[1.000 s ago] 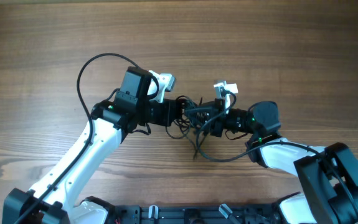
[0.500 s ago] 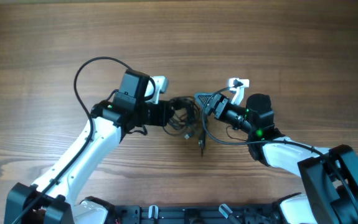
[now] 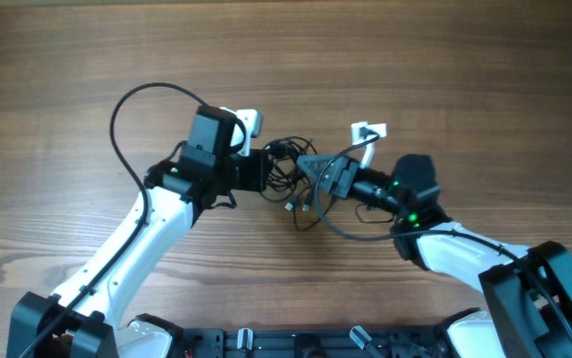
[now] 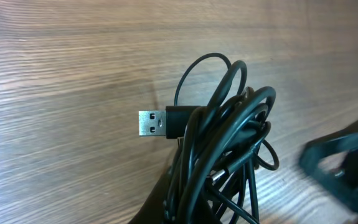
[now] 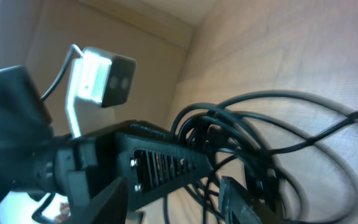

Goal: Untangle cables

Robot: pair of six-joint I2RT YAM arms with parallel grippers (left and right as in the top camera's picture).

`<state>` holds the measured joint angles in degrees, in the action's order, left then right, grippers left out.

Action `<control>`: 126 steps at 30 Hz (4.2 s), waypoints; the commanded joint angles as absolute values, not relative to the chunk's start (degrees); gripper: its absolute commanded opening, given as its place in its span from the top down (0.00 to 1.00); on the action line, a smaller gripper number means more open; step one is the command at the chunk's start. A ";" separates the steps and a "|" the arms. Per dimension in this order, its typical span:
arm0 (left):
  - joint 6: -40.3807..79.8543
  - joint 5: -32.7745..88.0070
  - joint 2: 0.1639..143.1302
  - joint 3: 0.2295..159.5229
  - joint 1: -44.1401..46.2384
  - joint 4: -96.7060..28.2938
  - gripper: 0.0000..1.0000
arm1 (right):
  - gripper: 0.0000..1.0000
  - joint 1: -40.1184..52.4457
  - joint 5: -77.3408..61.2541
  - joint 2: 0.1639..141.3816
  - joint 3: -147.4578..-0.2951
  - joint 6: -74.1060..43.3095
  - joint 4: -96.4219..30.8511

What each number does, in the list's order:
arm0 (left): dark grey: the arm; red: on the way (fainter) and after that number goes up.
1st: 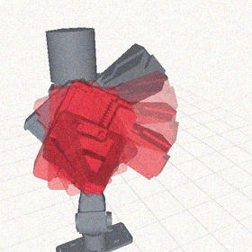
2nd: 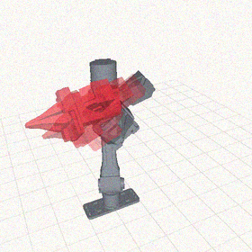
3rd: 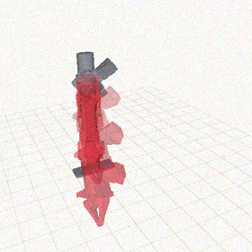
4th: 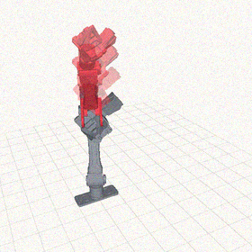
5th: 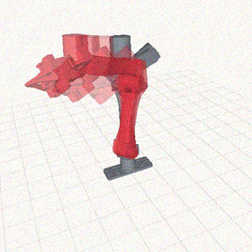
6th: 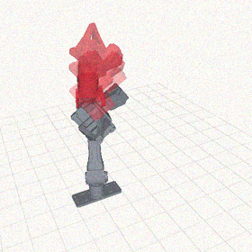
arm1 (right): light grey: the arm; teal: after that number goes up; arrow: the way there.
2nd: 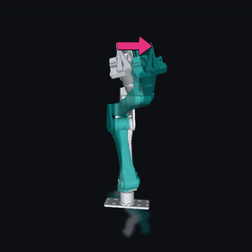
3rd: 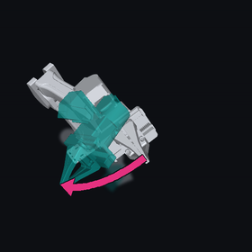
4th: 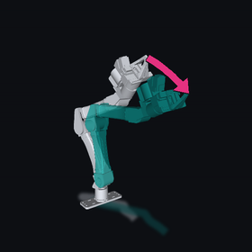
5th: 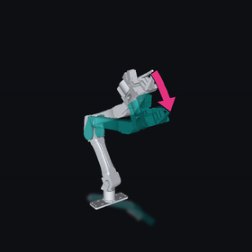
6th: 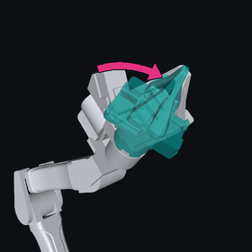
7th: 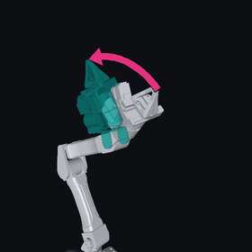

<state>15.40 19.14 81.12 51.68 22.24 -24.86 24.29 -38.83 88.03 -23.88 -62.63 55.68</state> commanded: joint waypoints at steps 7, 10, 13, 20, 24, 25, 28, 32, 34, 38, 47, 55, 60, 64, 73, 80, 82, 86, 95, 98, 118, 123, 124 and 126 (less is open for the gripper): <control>23.16 19.00 81.45 51.46 24.27 -22.87 0.96 | 0.67 29.19 -21.50 87.22 -24.69 -82.85 49.39; 24.71 19.03 81.45 51.46 24.49 -22.68 0.96 | 0.67 29.19 -18.83 87.72 -24.69 -84.23 48.14; 24.71 19.03 81.45 51.46 25.65 -22.68 0.96 | 0.67 29.19 -16.45 87.81 -24.69 -85.60 48.16; 24.73 19.00 81.45 51.46 31.16 -19.77 0.96 | 0.68 30.46 -16.73 87.92 -24.69 -88.92 48.14; 26.39 19.51 81.45 51.46 32.71 -17.26 0.96 | 0.69 30.81 -16.27 87.92 -24.69 -89.17 47.90; 26.41 19.70 81.45 51.48 32.93 -16.86 0.96 | 0.68 30.81 -16.27 87.92 -24.69 -89.19 47.92; 26.39 20.58 81.43 51.48 33.52 -16.16 0.96 | 0.81 30.81 -14.61 87.92 -24.69 -90.24 47.79; 25.76 19.66 81.36 51.48 32.82 -17.26 0.96 | 0.96 28.64 -9.04 87.92 -24.69 -87.88 41.91; 25.85 14.37 80.77 51.48 30.33 -20.51 0.96 | 0.95 25.80 -13.15 87.83 -24.69 -81.43 41.34; 28.53 7.62 80.47 51.46 21.04 -26.89 0.96 | 0.95 16.49 -27.83 87.00 -24.69 -69.04 41.85; 31.68 12.14 80.58 51.42 14.94 -28.80 0.96 | 0.89 3.92 -57.19 86.83 -24.69 -59.16 53.60; 22.39 14.76 80.58 51.37 20.78 -23.86 0.96 | 0.23 15.14 -51.22 86.85 -24.69 -47.31 47.44; 19.66 15.18 80.58 51.37 23.46 -23.55 0.96 | 0.30 20.80 -41.04 86.85 -24.69 -46.09 46.00; 19.66 15.22 80.58 51.37 24.91 -22.81 0.96 | 0.37 24.25 -27.70 86.87 -24.69 -33.26 39.81; 13.45 25.69 80.60 51.37 25.04 -22.96 0.96 | 0.48 26.15 -22.52 86.89 -24.69 -22.46 39.75; 13.45 29.39 80.60 51.37 25.02 -22.31 0.96 | 0.95 26.44 -19.42 86.89 -24.69 -21.47 39.48; 14.24 23.18 80.60 51.37 24.40 -23.49 0.96 | 0.96 25.45 -12.23 86.89 -24.69 -30.22 36.10; 27.77 2.63 80.60 51.37 20.84 -29.50 0.96 | 0.96 21.08 -8.64 86.87 -24.69 -37.91 28.53; 47.03 -0.93 80.62 51.37 13.21 -32.40 0.89 | 0.95 16.36 -8.99 86.87 -24.69 -47.99 23.00; 48.56 0.89 80.71 51.35 13.67 -32.29 0.86 | 0.75 16.43 -9.87 86.89 -24.69 -52.23 21.34; 51.16 -4.38 84.60 51.31 20.14 -34.98 0.00 | 0.34 16.45 -12.51 86.89 -24.69 -52.69 19.25; 56.01 -4.10 87.37 51.31 20.14 -33.80 0.00 | 0.34 16.45 -12.51 86.89 -24.69 -52.66 19.22; 54.48 -4.12 87.50 51.31 20.14 -33.65 0.05 | 0.34 16.45 -12.51 86.89 -24.69 -52.69 19.22; 52.93 -4.19 87.50 51.31 20.12 -33.36 0.27 | 0.34 16.45 -12.51 86.89 -24.69 -52.69 19.22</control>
